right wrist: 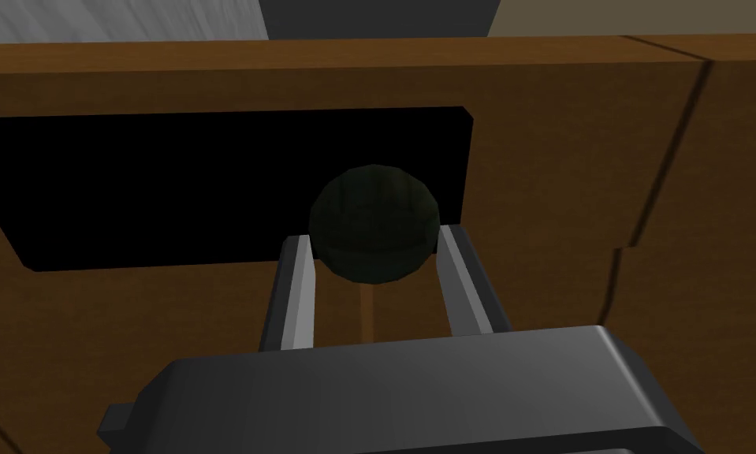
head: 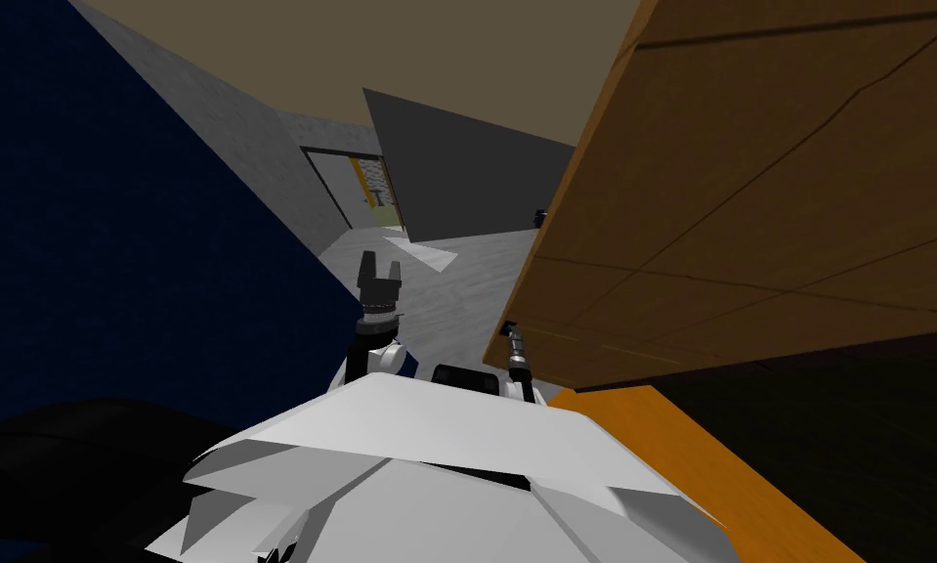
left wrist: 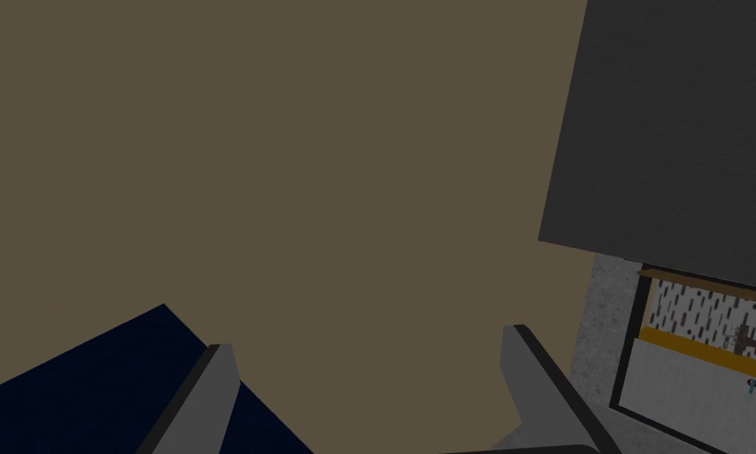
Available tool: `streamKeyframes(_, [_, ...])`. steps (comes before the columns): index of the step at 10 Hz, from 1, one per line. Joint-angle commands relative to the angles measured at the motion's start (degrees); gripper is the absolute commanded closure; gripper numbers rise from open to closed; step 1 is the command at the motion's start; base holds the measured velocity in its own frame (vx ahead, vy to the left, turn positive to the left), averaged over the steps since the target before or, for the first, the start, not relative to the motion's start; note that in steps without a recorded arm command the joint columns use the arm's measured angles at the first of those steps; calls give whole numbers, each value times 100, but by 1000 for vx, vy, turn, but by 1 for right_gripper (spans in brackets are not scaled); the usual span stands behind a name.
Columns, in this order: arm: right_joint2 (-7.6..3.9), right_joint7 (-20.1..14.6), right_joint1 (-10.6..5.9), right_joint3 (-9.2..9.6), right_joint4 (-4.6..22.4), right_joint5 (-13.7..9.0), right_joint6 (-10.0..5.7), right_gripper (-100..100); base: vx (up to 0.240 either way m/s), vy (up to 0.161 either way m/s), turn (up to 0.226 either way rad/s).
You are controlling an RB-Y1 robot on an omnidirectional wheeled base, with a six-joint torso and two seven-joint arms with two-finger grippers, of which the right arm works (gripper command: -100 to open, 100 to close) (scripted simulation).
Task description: Push the door open
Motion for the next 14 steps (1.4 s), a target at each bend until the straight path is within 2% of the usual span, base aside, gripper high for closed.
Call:
streamKeyframes(1, [-6,-1,2,-9,-5,-4,-8,100,-7,2,-4])
streamKeyframes(2, [-6,-1,2,-9,-5,-4,-8,100,0,0,0])
streamKeyframes(3, [-171,41,-8,-113,0,-72,21,100,121,-16,-93])
streamKeyframes(4, [-214,57,-14,-159,-3,-101,28,100,204,-50,-116])
streamKeyframes(5, [-213,121,147,142,-135,-130,84,-100,59,-25,-172])
streamKeyframes(10, [-288,384,284,779,-218,-358,44,-100,-74,-4,-186])
streamKeyframes(14, [-223,635,415,1389,-298,-575,6,-100,-57,-6,-189])
